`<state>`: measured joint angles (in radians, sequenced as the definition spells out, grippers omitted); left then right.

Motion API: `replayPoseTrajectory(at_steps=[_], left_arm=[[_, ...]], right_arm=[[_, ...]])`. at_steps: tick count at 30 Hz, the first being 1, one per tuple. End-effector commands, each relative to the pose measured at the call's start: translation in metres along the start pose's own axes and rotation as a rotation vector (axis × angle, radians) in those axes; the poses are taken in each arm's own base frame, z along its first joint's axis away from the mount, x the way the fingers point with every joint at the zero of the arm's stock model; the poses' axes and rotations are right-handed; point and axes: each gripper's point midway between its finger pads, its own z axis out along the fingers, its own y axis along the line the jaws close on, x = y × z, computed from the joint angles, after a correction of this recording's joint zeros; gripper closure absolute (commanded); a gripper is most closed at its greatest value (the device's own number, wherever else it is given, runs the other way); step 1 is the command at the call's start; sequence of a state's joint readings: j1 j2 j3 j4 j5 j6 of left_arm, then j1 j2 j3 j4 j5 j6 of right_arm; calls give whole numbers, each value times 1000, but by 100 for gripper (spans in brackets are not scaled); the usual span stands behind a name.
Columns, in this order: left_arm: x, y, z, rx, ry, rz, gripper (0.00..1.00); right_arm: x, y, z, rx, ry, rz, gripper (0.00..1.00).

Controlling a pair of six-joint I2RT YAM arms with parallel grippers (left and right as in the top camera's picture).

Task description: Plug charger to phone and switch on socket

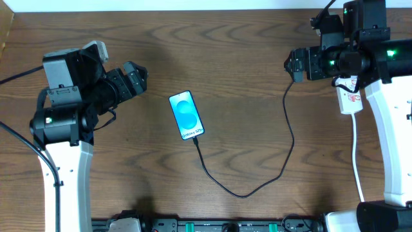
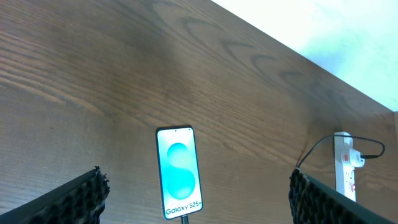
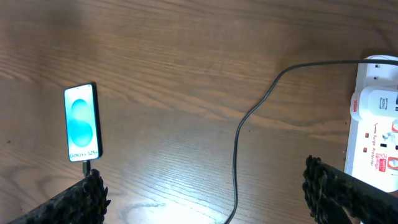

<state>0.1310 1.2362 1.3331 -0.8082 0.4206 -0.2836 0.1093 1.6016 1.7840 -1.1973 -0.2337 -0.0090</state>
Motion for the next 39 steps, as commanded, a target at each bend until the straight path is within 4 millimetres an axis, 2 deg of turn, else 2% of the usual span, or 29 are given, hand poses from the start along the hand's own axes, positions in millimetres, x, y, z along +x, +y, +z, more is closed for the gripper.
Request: replayPoseTrajectory(at_steps=[1,8,12,14,15,17,20,23,27,33,36,39], left_arm=[[-3,-2,-3,9,-6,11,6],[-3,-2,-3,9,-6,11,6],[-3,-2,-3,9,-6,11,6],[-3,-2,-3,9,-6,11,6],[-3,-2,-3,9,-6,11,6],[-3,-2,-3,9,-6,11,6],[-3,-2,-3,9,-6,11,6],[-3,-2,-3,9,-6,11,6],[-3,-2,-3,9,-6,11,6],[-3,-2,-3,9,-6,11,6],[-3,-2,-3,9,-6,11,5],[-3,-2,-3,9,-6,11,5]], right_arm=[[1,2,-1,3,2,-14,1],[1,2,-1,3,1,-14,1],[-7,-3,-4,39,-34,-23,1],[-15,-5,-16,74,-97,-38,1],[-18,-5,-30,94,-146,-47,1],[-15,-3,-57,118,-232,-60,1],[-6,-5,-78,156,-316,-70,1],[17,-6,-90,187,-413,-140,1],[53,-15,-89,217,-520,-156,1],[107,-28,-62,248,-696,-163,1],[126,-31,-49,250,-790,-155,1],[136,-35,-43,240,-893,-110,1]])
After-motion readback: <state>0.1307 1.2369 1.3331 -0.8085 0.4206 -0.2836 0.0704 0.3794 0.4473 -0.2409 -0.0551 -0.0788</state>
